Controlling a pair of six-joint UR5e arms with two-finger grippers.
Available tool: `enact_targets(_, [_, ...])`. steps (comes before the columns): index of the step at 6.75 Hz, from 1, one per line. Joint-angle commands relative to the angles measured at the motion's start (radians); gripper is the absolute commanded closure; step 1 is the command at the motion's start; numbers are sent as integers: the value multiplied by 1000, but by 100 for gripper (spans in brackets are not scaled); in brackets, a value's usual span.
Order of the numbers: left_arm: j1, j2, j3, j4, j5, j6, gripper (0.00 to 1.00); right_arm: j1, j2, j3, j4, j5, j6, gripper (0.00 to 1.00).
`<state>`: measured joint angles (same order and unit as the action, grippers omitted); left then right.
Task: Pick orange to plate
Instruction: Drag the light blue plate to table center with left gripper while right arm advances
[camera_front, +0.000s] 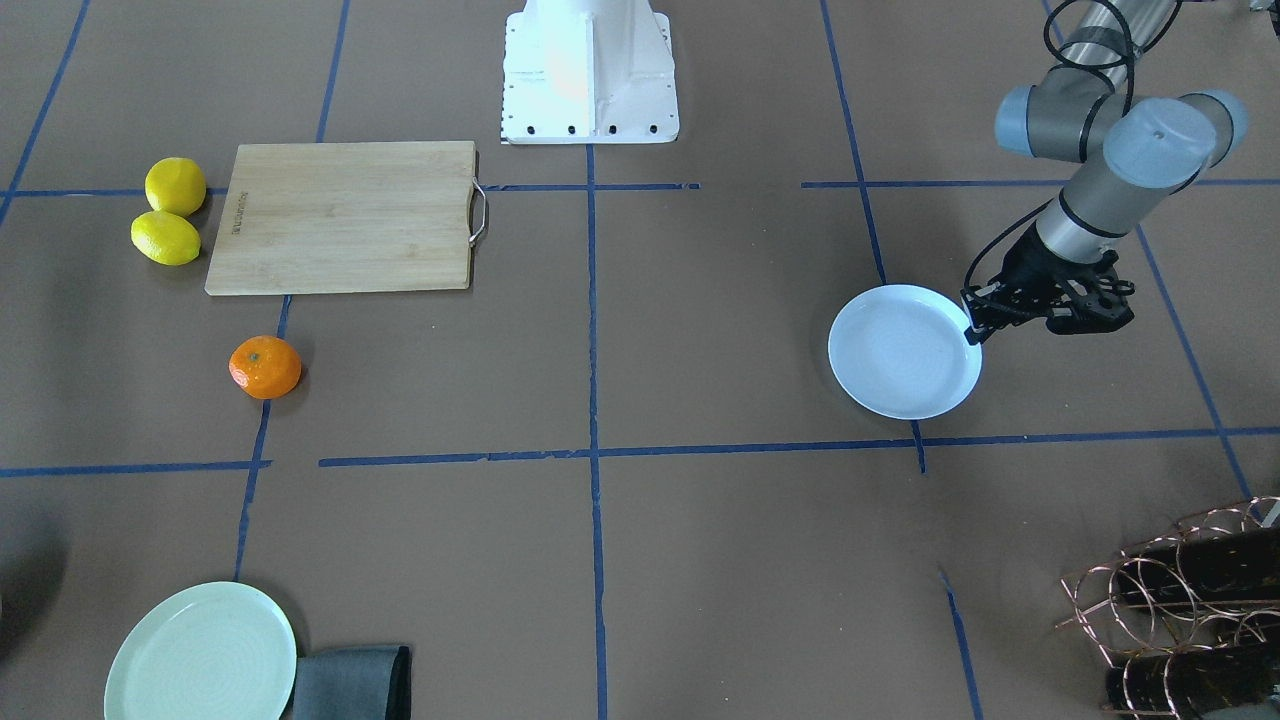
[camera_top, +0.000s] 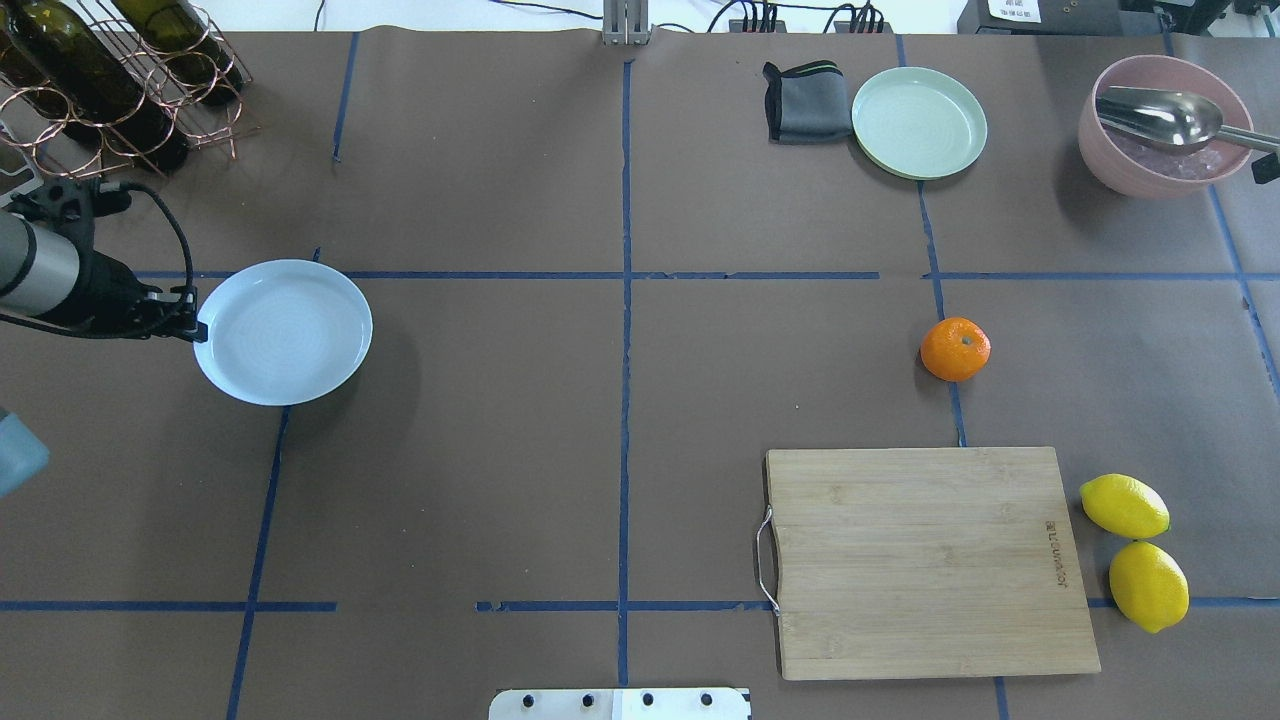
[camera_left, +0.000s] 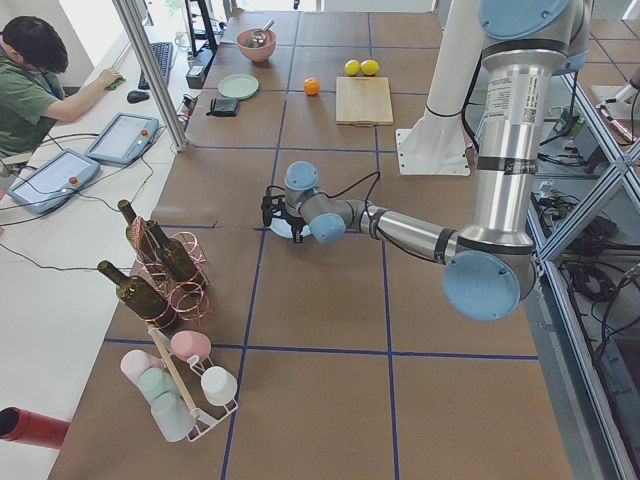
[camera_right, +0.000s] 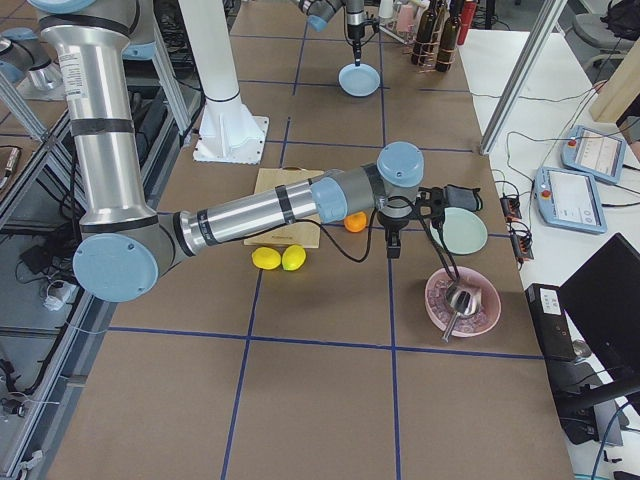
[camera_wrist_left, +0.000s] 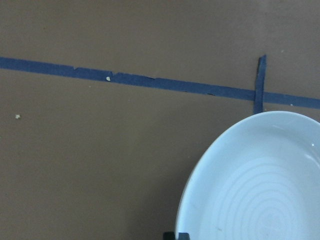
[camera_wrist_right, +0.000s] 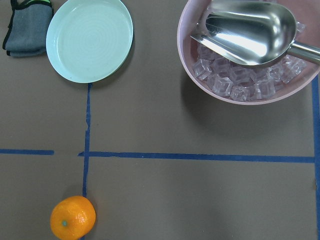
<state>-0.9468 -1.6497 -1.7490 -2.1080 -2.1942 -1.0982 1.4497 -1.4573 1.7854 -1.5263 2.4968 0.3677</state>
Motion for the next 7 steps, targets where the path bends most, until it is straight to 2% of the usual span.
enact_targets(1, [-61, -135, -41, 176, -61, -23, 100, -2, 0, 9, 0, 0, 5, 0])
enact_targets(2, [-35, -263, 4, 180, -61, -207, 100, -34, 0, 31, 0, -7, 46, 0])
enact_targets(4, [139, -420, 71, 172, -15, -476, 100, -125, 0, 99, 0, -91, 162, 0])
enact_targets(6, [264, -530, 167, 128, 121, -604, 100, -193, 32, 118, 0, -96, 290, 0])
enact_targets(7, [317, -535, 210, 46, 178, -650, 100, -245, 50, 130, 2, -133, 348, 0])
